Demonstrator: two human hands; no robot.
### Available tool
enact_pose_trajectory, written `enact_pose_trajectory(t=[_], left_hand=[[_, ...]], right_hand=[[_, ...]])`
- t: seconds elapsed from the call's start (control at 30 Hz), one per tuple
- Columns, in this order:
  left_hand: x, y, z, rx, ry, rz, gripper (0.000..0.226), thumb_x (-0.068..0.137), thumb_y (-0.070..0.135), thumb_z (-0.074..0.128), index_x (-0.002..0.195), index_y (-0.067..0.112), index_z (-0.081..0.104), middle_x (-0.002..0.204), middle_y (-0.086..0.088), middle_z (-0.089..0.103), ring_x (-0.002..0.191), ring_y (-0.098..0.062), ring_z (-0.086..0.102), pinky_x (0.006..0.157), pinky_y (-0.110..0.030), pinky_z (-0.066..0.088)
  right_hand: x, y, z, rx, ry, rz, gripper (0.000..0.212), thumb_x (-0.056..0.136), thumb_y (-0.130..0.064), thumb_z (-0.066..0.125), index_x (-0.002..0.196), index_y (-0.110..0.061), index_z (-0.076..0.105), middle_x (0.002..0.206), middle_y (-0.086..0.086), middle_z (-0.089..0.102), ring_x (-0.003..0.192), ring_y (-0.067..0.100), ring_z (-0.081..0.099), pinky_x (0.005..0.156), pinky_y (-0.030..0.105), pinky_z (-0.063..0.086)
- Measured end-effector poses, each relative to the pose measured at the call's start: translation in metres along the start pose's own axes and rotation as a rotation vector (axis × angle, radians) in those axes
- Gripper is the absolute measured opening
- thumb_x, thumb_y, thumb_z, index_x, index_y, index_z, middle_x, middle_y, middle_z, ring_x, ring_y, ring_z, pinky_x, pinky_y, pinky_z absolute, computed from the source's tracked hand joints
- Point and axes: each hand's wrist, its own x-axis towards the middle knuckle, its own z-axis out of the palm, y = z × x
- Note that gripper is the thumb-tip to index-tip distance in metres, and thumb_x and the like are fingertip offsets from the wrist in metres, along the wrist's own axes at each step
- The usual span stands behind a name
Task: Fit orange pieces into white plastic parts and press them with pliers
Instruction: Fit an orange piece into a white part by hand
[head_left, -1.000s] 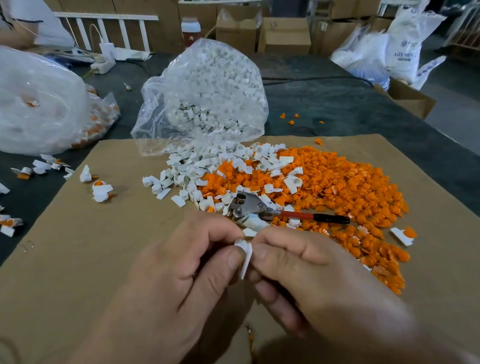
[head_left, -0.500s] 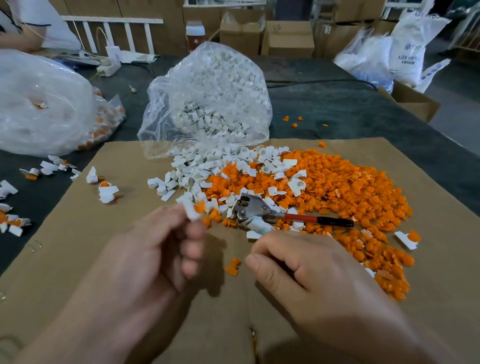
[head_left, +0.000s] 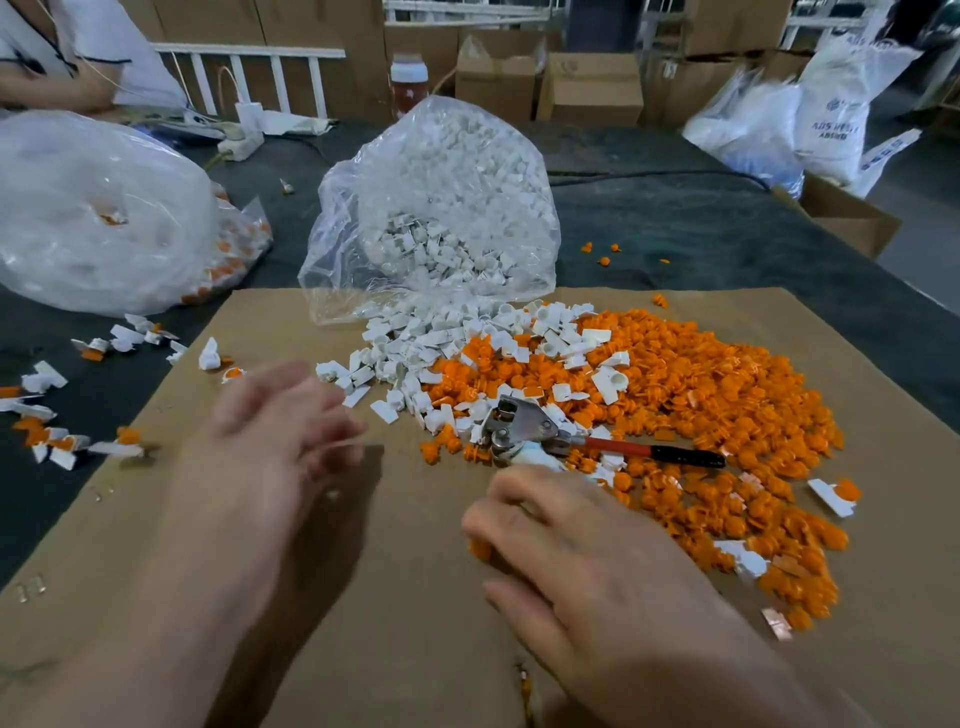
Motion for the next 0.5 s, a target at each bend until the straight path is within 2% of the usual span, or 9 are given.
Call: enact_pose_trajectory(t=[0.03, 0.07, 0.1, 0.17, 0.23, 0.3, 0.37, 0.43, 0.5], left_hand=[[-0.004, 0.001, 0.002, 0.294, 0.002, 0.160, 0.025, 0.099, 0.026, 0.060, 0.120, 0.039, 0.064, 0.121, 0.008, 0.070, 0.099, -0.004, 0.067, 0.097, -0.037, 0.048], [-0.007, -0.001, 0.006, 0.532, -0.056, 0.291, 0.038, 0.099, 0.026, 0.058, 0.134, 0.041, 0.054, 0.133, 0.016, 0.060, 0.115, 0.002, 0.058, 0.105, -0.031, 0.039], [-0.009, -0.005, 0.009, 0.738, -0.153, 0.384, 0.050, 0.099, 0.026, 0.055, 0.147, 0.036, 0.044, 0.147, 0.016, 0.046, 0.132, 0.002, 0.043, 0.112, -0.026, 0.028], [-0.006, -0.010, 0.011, 1.043, -0.272, 0.436, 0.063, 0.100, 0.029, 0.049, 0.158, 0.029, 0.022, 0.165, 0.007, 0.020, 0.150, -0.009, 0.018, 0.119, -0.026, 0.012], [-0.005, -0.012, 0.016, 1.229, -0.321, 0.417, 0.065, 0.102, 0.035, 0.039, 0.159, 0.031, 0.010, 0.168, 0.008, 0.006, 0.153, -0.013, 0.008, 0.123, -0.033, 0.013], [-0.005, -0.010, 0.017, 1.258, -0.349, 0.427, 0.062, 0.102, 0.039, 0.032, 0.159, 0.033, 0.009, 0.168, 0.011, 0.007, 0.153, -0.014, 0.010, 0.121, -0.036, 0.021], [-0.007, -0.009, 0.017, 1.218, -0.355, 0.423, 0.059, 0.100, 0.038, 0.034, 0.157, 0.031, 0.020, 0.166, 0.011, 0.018, 0.149, -0.017, 0.022, 0.116, -0.039, 0.028], [-0.008, -0.010, 0.015, 1.185, -0.318, 0.461, 0.055, 0.098, 0.030, 0.045, 0.152, 0.026, 0.037, 0.159, 0.006, 0.036, 0.138, -0.023, 0.039, 0.108, -0.043, 0.037], [-0.006, -0.015, 0.014, 1.141, -0.268, 0.535, 0.049, 0.092, 0.014, 0.061, 0.140, 0.018, 0.055, 0.142, -0.004, 0.056, 0.119, -0.031, 0.054, 0.096, -0.046, 0.046]], right_hand=[[0.003, -0.001, 0.003, -0.029, -0.036, -0.023, 0.033, 0.096, -0.035, 0.048, 0.128, -0.036, 0.038, 0.131, -0.009, 0.036, 0.111, 0.014, 0.040, 0.089, 0.030, 0.043], [0.006, -0.002, 0.005, -0.047, -0.065, -0.017, 0.034, 0.097, -0.034, 0.042, 0.130, -0.034, 0.038, 0.133, -0.008, 0.033, 0.114, 0.015, 0.038, 0.093, 0.032, 0.040], [0.007, -0.003, 0.006, -0.047, -0.083, 0.013, 0.037, 0.096, -0.034, 0.034, 0.132, -0.033, 0.040, 0.132, -0.006, 0.034, 0.114, 0.016, 0.037, 0.094, 0.033, 0.037], [0.009, -0.004, 0.008, -0.094, -0.112, 0.025, 0.039, 0.099, -0.031, 0.028, 0.135, -0.029, 0.041, 0.132, -0.002, 0.034, 0.111, 0.020, 0.035, 0.092, 0.033, 0.034], [0.011, -0.005, 0.008, -0.191, -0.156, -0.029, 0.037, 0.103, -0.023, 0.036, 0.140, -0.025, 0.036, 0.142, -0.002, 0.026, 0.111, 0.021, 0.027, 0.094, 0.034, 0.031], [0.012, -0.006, 0.006, -0.216, -0.172, -0.026, 0.038, 0.103, -0.018, 0.038, 0.141, -0.021, 0.035, 0.141, -0.001, 0.028, 0.112, 0.020, 0.024, 0.097, 0.033, 0.031], [0.012, -0.005, 0.004, -0.219, -0.170, -0.002, 0.036, 0.103, -0.016, 0.036, 0.139, -0.019, 0.037, 0.134, 0.000, 0.034, 0.110, 0.018, 0.022, 0.094, 0.030, 0.032], [0.009, -0.005, 0.003, -0.195, -0.162, 0.028, 0.035, 0.103, -0.013, 0.036, 0.137, -0.019, 0.039, 0.127, 0.000, 0.036, 0.105, 0.014, 0.019, 0.087, 0.026, 0.029], [0.007, -0.005, 0.003, -0.186, -0.155, 0.055, 0.034, 0.102, -0.011, 0.037, 0.135, -0.019, 0.040, 0.122, 0.000, 0.035, 0.097, 0.011, 0.014, 0.083, 0.025, 0.025]])
